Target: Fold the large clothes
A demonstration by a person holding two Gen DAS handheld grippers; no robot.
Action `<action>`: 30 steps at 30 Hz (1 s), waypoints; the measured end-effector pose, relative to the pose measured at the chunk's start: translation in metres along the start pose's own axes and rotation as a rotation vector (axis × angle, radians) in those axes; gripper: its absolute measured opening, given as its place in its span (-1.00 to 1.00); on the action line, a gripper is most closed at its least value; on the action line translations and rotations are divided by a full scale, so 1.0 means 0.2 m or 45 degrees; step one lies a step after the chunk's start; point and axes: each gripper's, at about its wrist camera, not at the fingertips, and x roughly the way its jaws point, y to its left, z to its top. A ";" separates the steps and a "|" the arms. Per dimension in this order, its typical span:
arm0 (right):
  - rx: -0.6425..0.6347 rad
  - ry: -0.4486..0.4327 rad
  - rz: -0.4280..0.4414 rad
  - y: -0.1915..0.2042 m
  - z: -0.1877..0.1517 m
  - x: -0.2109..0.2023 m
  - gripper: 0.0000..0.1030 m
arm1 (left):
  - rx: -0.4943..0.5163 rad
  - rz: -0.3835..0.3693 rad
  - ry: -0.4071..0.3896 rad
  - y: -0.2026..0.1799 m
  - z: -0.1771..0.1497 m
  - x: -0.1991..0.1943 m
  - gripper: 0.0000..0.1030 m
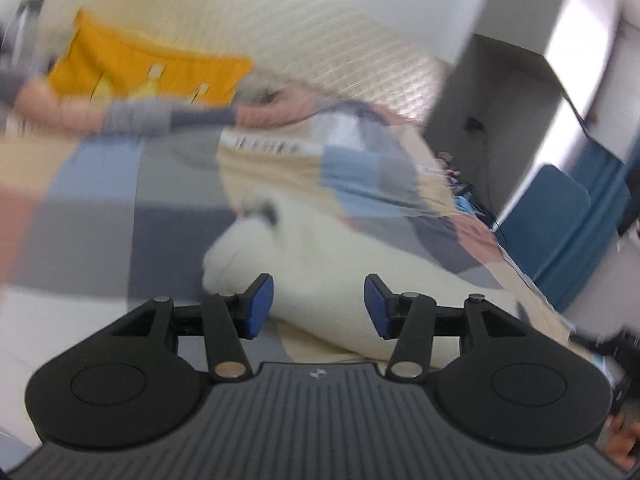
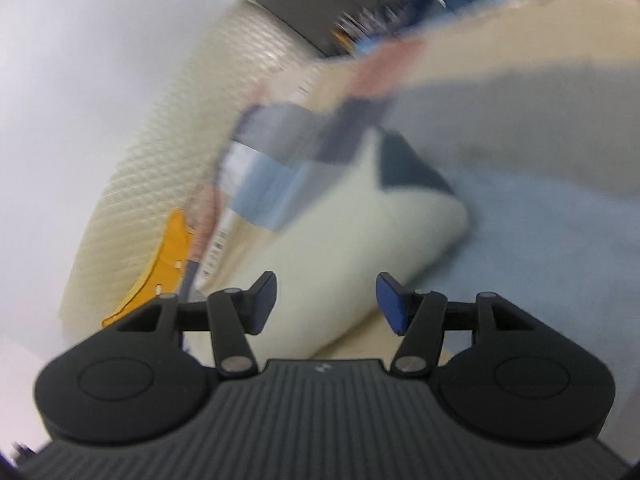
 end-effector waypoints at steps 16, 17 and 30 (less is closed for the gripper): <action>-0.673 -0.384 0.229 0.76 0.09 -0.88 0.14 | 0.291 0.053 -0.260 -0.42 0.23 -1.17 0.10; -0.697 -0.389 0.233 0.78 0.08 -0.90 0.14 | 0.301 0.050 -0.258 -0.42 0.21 -1.21 0.10; -0.862 -0.310 0.202 0.75 -0.21 -1.06 0.14 | 0.365 0.054 -0.223 -0.40 -0.11 -1.53 0.10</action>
